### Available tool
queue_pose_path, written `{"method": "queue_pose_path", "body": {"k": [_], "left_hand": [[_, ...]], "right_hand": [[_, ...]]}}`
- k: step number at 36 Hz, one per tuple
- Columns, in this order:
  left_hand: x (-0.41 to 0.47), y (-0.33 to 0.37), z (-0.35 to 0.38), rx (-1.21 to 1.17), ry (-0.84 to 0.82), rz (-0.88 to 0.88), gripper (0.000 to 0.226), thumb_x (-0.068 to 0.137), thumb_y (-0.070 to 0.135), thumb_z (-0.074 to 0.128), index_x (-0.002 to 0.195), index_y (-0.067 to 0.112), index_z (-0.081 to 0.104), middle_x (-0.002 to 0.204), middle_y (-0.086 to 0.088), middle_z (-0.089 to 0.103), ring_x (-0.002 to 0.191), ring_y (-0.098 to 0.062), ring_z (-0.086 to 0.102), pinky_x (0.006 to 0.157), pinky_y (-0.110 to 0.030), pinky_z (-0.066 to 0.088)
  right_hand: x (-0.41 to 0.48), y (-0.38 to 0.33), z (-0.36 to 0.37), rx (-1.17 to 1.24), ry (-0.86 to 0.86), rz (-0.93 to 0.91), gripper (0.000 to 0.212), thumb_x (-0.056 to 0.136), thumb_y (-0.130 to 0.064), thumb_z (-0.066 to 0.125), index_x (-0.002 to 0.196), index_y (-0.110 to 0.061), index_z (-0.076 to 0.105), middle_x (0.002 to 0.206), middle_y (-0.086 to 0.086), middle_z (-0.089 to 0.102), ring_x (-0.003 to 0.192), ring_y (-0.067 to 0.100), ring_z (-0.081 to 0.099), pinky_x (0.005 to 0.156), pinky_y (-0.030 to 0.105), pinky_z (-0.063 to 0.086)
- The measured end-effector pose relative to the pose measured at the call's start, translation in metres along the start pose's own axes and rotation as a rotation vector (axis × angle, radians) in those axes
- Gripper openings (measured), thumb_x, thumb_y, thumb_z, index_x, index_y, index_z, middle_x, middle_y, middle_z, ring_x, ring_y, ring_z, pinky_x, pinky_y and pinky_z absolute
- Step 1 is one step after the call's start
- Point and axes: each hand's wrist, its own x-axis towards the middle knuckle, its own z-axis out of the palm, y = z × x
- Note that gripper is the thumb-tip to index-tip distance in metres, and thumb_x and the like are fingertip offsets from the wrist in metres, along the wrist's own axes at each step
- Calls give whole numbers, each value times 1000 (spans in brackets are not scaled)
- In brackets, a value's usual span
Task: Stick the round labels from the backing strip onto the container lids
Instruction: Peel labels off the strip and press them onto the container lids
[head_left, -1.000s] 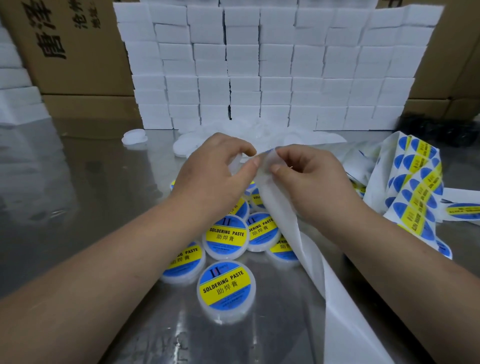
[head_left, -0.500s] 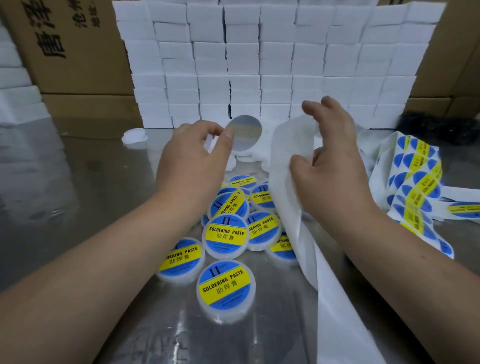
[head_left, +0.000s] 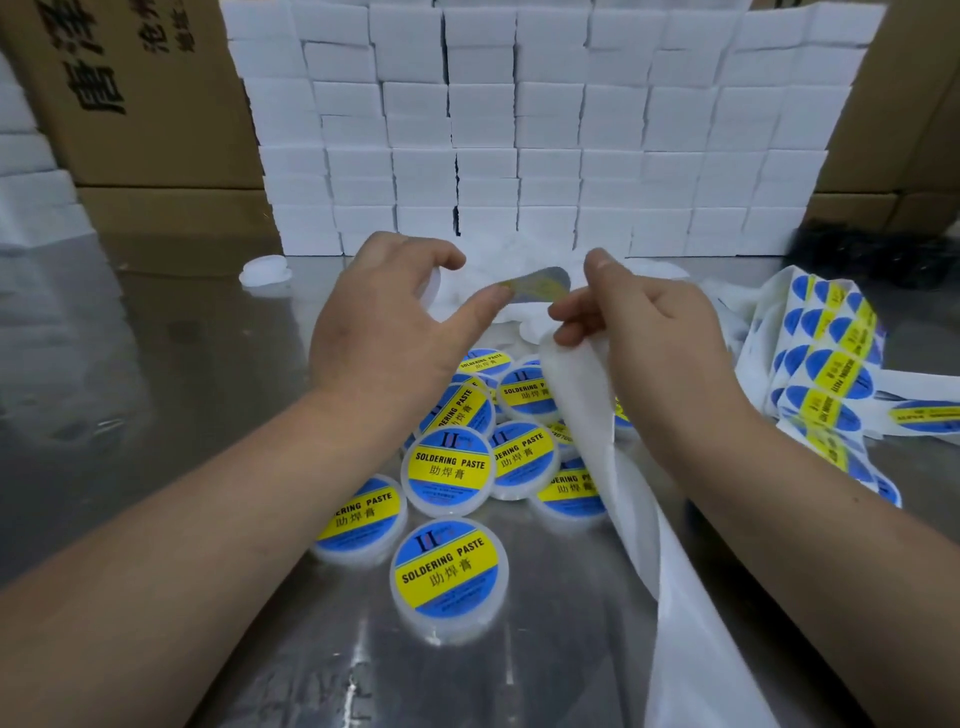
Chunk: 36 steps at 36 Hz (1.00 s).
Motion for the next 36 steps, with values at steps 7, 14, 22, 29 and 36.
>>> {"method": "queue_pose_path", "body": {"k": [7, 14, 22, 29, 36], "left_hand": [[-2, 3, -2, 50, -21, 101, 41, 68, 49, 69, 100, 23, 64, 101, 15, 45, 96, -2, 41, 68, -12, 24], [3, -3, 3, 143, -39, 85, 34, 76, 40, 68, 104, 26, 57, 105, 13, 43, 100, -8, 44, 66, -14, 21], [9, 0, 4, -525, -60, -334, 23, 91, 9, 38, 94, 26, 53, 95, 11, 53, 83, -14, 53, 70, -31, 44], [11, 6, 6, -1229, -285, -695, 25, 99, 19, 34, 110, 12, 55, 102, -12, 64, 84, -23, 66, 76, -36, 55], [12, 4, 6, -1373, -414, -701, 26, 99, 24, 35, 105, 22, 61, 92, -6, 73, 82, -23, 69, 70, -40, 57]], "right_hand": [[2, -1, 0, 11, 50, 34, 29, 83, -29, 59, 56, -21, 64, 51, -16, 60, 47, -3, 49, 45, 9, 37], [2, 2, 2, -55, 70, -18, 28, 80, -17, 58, 53, -24, 59, 47, -19, 56, 44, -5, 46, 41, 7, 31], [6, -2, -3, 79, 139, -34, 26, 81, -17, 58, 56, -22, 59, 50, -13, 54, 46, 0, 42, 43, 11, 34], [-1, -4, 7, 115, -101, -10, 36, 83, -11, 58, 50, -25, 61, 48, -12, 54, 44, -1, 43, 39, 10, 33], [-4, -7, 6, 123, -211, -5, 33, 84, -10, 57, 55, -25, 61, 48, -15, 56, 44, -5, 46, 42, 7, 33]]}}
